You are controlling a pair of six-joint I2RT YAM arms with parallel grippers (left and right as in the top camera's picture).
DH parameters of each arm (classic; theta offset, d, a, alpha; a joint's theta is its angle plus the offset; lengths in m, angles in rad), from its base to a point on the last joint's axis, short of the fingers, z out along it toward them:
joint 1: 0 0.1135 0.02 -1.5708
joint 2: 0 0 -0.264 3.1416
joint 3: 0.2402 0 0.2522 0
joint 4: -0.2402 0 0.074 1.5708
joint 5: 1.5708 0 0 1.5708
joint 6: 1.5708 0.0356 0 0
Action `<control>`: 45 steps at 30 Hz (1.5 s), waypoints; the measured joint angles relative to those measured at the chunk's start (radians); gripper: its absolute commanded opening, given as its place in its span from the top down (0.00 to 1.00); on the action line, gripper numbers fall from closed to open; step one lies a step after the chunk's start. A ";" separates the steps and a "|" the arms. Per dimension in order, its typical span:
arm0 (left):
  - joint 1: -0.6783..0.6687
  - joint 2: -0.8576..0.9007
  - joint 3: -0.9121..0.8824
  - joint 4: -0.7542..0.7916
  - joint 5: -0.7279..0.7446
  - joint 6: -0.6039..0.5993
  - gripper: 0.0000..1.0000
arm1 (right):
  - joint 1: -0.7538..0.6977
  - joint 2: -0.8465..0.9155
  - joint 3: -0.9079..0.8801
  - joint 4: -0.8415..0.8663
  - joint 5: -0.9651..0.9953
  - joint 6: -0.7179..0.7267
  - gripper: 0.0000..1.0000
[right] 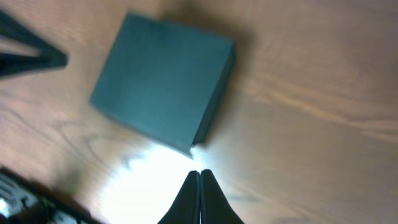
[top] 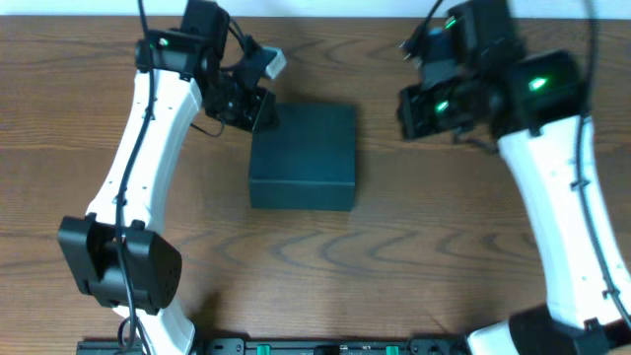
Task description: Pack container
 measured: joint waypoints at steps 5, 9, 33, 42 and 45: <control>0.000 0.006 -0.180 0.118 0.056 0.013 0.94 | 0.138 -0.074 -0.360 0.226 0.028 0.098 0.98; 0.000 0.008 -0.254 0.177 0.080 0.014 0.94 | 0.209 -0.090 -0.563 0.416 0.011 0.166 0.98; -0.065 0.040 -0.395 0.400 0.101 -0.019 0.94 | 0.288 -0.096 -1.013 0.875 0.019 0.415 0.98; -0.100 0.055 -0.395 0.409 0.081 -0.042 0.94 | 0.288 -0.096 -1.014 0.873 0.040 0.422 0.98; -0.100 0.057 -0.395 0.409 0.081 -0.045 0.94 | 0.288 -0.097 -1.025 0.906 0.064 0.423 0.98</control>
